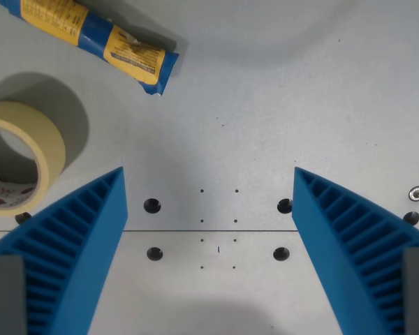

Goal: Move above the blue bag

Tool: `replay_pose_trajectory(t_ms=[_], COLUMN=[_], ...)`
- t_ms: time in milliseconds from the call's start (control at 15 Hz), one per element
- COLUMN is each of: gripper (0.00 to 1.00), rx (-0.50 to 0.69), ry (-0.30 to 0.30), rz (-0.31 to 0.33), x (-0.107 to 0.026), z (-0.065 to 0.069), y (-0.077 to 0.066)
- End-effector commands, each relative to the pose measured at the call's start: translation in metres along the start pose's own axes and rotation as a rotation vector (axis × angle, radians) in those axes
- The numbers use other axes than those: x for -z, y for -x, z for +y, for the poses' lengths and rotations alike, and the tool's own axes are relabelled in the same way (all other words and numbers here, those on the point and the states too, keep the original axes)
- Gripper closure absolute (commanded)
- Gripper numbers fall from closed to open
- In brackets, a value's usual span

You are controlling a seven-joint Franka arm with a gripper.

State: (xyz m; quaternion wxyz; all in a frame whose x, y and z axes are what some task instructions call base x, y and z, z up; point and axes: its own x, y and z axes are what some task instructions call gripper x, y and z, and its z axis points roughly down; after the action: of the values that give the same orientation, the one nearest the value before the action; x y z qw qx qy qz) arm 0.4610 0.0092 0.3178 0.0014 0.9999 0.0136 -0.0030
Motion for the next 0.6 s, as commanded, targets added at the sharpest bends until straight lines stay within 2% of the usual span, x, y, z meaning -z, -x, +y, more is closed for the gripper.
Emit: replay_pose_trajectory(t_ms=[67,600], gripper=[0.0,0.0], rx=[0.0,0.055], ry=[0.0,-0.002], rz=[0.006,0.008], x=[0.0028,0.0006], z=[0.0,-0.0014], y=[0.0001,-0.0007])
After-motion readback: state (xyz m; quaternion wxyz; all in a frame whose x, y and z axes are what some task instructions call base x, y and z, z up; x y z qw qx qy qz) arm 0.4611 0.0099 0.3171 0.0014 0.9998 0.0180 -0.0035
